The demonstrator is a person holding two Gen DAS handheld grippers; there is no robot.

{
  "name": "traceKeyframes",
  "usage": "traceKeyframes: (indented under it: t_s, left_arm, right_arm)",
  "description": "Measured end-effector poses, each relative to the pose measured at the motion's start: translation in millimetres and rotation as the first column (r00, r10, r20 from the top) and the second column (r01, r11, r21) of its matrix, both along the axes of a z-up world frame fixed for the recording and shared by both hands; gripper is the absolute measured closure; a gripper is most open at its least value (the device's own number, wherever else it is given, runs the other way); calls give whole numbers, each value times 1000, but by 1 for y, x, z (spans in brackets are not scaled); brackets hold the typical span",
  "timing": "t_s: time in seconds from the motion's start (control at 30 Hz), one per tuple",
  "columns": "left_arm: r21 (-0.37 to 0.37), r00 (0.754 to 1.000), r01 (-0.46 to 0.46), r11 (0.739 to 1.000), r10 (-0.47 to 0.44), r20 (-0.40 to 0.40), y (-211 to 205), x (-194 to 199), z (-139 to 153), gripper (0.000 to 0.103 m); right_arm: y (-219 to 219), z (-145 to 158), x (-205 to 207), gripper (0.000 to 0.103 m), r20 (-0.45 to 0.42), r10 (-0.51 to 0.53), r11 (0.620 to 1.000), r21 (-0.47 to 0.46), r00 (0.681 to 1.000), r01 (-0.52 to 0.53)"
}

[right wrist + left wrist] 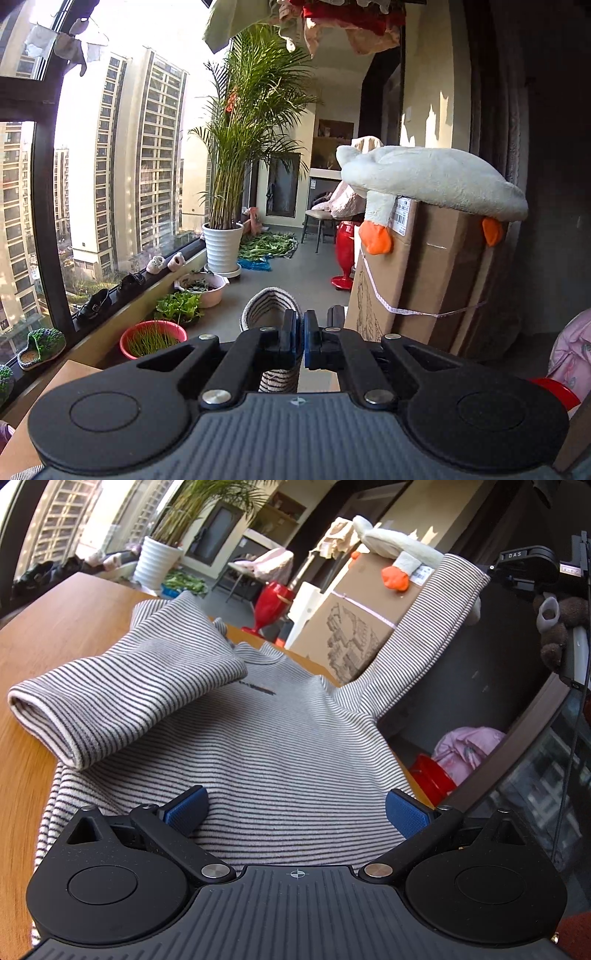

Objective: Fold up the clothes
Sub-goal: 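Lift the sleeve and fold it across the sweater body toward the left tool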

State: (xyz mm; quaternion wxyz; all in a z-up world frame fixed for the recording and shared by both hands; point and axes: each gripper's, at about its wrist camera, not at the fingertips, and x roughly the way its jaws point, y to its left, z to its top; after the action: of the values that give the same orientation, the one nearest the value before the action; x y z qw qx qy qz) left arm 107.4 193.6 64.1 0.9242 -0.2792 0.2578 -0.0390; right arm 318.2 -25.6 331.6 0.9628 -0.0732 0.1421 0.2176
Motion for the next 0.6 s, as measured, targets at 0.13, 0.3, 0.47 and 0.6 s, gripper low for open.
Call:
traceKeyframes:
  t_s: [0.13,0.3,0.47,0.6]
  left_arm:
    - [-4,1000,0,1000,0,1,0,-1,-1,0]
    - [-6,1000,0,1000,0,2,0,-2,-1,0]
    - [-8,1000,-1,1000,1,2,0,-2,-1,0]
    - [-9,1000,-1,1000,1,2,0,-2,0,0]
  right_arm:
    - [11,-2,-2,100,-12,31,999,-13,999,-31]
    - [31,0,-6,100,-8,66,997,-29,998,-66]
    - [52,-1,-15,100,-1,111,993,-37,994,-111]
    - [72,-4,-23,100,-8,156,987,-42,988,-156]
